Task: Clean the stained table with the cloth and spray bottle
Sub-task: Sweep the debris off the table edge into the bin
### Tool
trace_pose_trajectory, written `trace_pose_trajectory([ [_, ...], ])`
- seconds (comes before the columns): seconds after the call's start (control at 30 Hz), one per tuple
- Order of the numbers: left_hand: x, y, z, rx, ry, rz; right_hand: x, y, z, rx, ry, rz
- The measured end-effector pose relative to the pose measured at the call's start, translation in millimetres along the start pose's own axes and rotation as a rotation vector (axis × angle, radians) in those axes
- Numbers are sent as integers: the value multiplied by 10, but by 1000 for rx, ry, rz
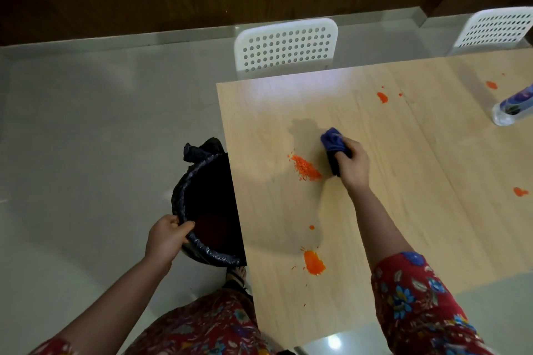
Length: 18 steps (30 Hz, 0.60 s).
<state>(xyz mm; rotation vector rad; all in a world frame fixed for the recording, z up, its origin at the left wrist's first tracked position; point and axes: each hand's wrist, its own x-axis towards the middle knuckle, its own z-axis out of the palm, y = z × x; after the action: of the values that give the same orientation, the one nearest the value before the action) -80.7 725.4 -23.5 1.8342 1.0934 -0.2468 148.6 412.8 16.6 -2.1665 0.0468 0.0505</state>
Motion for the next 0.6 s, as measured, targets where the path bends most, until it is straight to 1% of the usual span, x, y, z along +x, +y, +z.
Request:
trace_pose_trajectory([
  [0.03,-13,-13,-8,-13,3,-6,-32,42,-58,-1,100,113],
  [0.07,-28,-27,-11,-20,4,-17,-79,103,-96,-45,159,209],
  [0.13,-45,-55,-3,-31,6,-32,-223,186,-72,-188,173,279],
  [0.2,-66,-80,20,-44,9,-50,-403,175,85,-284,164,262],
  [0.3,-80,-80,57,-55,0,-57,-632,22,461,-340,181,217],
  [0.33,-82,-68,64,-61,-5,-55,-686,-18,575,-332,169,186],
  [0.4,-84,-38,60,-67,-7,-46,-673,-101,693,-210,142,147],
  [0.47,-106,-32,50,-51,-3,-40,-516,-113,646,-53,180,156],
  [0.5,-113,-29,38,-47,4,-41,-401,-115,580,-22,202,163],
  [0.53,-125,-38,33,-45,6,-46,-281,-108,498,-35,195,169],
  [0.6,-144,-29,13,-41,6,-54,-14,-89,396,-156,78,131],
])
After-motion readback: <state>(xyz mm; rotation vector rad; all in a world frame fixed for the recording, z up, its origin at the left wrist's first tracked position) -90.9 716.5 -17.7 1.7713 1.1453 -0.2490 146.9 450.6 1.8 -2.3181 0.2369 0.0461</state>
